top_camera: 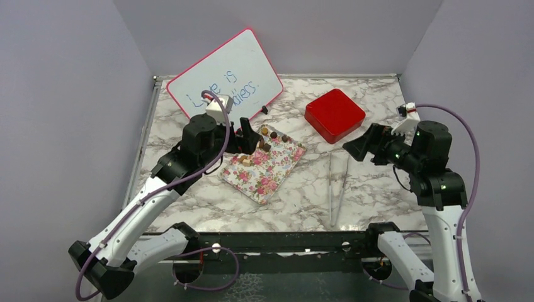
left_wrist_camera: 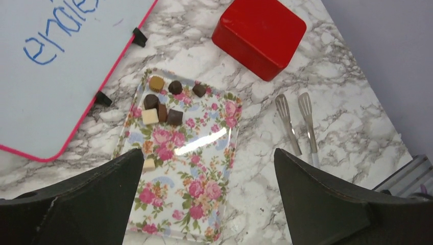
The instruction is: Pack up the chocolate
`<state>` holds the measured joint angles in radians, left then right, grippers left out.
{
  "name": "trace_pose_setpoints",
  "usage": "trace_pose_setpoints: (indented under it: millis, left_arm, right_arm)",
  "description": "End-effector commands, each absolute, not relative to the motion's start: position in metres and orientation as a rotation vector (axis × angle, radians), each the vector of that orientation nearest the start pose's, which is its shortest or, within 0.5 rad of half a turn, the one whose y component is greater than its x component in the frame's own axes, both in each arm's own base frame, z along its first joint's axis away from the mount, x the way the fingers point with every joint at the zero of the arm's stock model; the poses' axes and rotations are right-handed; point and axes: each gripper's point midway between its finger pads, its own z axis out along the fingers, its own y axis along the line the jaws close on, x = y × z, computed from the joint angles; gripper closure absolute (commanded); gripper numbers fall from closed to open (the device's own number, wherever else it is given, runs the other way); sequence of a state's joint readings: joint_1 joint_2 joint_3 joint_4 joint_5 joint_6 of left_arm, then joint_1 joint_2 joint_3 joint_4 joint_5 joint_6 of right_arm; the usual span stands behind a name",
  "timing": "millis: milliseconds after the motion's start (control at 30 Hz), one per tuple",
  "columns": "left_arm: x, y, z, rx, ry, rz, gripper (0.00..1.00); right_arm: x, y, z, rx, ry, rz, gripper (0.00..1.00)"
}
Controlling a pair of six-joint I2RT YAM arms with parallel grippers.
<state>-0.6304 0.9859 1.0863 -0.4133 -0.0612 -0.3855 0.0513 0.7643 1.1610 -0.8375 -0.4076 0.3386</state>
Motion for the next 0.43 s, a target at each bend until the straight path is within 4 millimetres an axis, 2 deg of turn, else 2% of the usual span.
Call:
trace_pose_setpoints:
  millis: [0,133,400]
  left_arm:
    - [0.256,-0.1928,0.3064,0.177,1.865,-0.655,0.01]
    - [0.2505,-0.188,0.3127,0.171,1.812,-0.67,0.01]
    - [0.2518,-0.1841,0.3124,0.138,1.812,-0.659,0.01]
  right_arm:
    - [0.21,0.1069,0.3008,0.024,2.058,0.763,0.0]
    - [0.2063,0.1056,0.2978,0.019,2.056,0.751,0.0]
    - [0.2012,0.1025,0.3013,-0.007,2.058,0.72,0.0]
